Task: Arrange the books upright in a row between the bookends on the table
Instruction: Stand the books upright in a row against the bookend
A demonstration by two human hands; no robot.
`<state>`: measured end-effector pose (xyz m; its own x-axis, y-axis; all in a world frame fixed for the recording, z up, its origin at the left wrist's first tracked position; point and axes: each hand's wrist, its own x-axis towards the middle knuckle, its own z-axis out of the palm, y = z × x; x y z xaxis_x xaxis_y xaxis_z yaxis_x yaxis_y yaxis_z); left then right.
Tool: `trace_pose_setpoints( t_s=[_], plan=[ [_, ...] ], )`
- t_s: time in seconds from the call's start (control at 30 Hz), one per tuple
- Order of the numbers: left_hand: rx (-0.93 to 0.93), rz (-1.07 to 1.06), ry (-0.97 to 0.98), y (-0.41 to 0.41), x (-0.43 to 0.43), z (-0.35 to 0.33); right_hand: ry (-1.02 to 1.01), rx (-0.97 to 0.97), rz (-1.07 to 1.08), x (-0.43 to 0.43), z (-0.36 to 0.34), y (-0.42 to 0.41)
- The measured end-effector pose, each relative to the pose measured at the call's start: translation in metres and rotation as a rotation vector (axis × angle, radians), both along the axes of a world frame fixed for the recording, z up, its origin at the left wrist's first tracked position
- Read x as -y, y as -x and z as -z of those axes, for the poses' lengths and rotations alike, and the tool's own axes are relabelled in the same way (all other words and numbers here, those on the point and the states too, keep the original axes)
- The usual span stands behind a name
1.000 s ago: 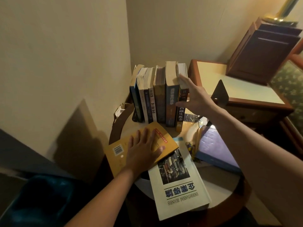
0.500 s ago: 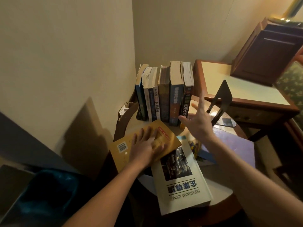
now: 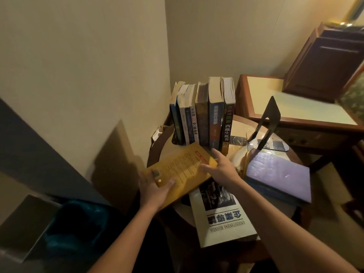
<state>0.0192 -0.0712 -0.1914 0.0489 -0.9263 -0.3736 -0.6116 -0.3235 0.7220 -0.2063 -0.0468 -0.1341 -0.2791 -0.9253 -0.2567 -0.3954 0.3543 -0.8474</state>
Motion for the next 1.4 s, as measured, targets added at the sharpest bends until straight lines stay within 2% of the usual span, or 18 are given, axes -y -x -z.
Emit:
trace_pose_setpoints(
  t_s=[0.07, 0.27, 0.5, 0.63, 0.8, 1.0, 1.07, 1.17, 1.23, 1.4],
  plan=[
    [-0.157, -0.117, 0.004, 0.003, -0.004, -0.004, -0.031, 0.022, -0.003, 0.001, 0.001, 0.0],
    [-0.278, -0.221, 0.024, -0.011, -0.008, -0.012, -0.132, 0.171, -0.042, -0.006, 0.001, -0.003],
    [-0.282, -0.123, 0.132, -0.027, -0.007, -0.03, -0.078, 0.333, -0.144, -0.034, -0.013, -0.002],
    [-0.321, -0.016, 0.155, -0.016, -0.008, -0.044, -0.041, 0.394, -0.059, -0.05, -0.032, 0.009],
    [-0.342, 0.109, 0.191, 0.016, -0.011, -0.054, 0.022, 0.315, -0.011, -0.073, -0.057, 0.036],
    [-0.618, 0.161, -0.022, 0.063, -0.025, -0.058, 0.174, 0.169, -0.046, -0.099, -0.094, 0.078],
    [-0.644, 0.208, -0.06, 0.077, -0.026, -0.055, 0.199, 0.09, -0.034, -0.105, -0.105, 0.089],
    [-0.583, 0.319, -0.056, 0.094, -0.024, -0.055, 0.227, -0.029, -0.017, -0.108, -0.119, 0.104],
    [-0.453, 0.397, -0.007, 0.101, -0.019, -0.053, 0.244, -0.143, -0.029, -0.109, -0.129, 0.113],
    [0.221, 0.694, 0.196, 0.099, 0.001, -0.029, 0.271, -0.454, -0.038, -0.105, -0.153, 0.134]
  ],
)
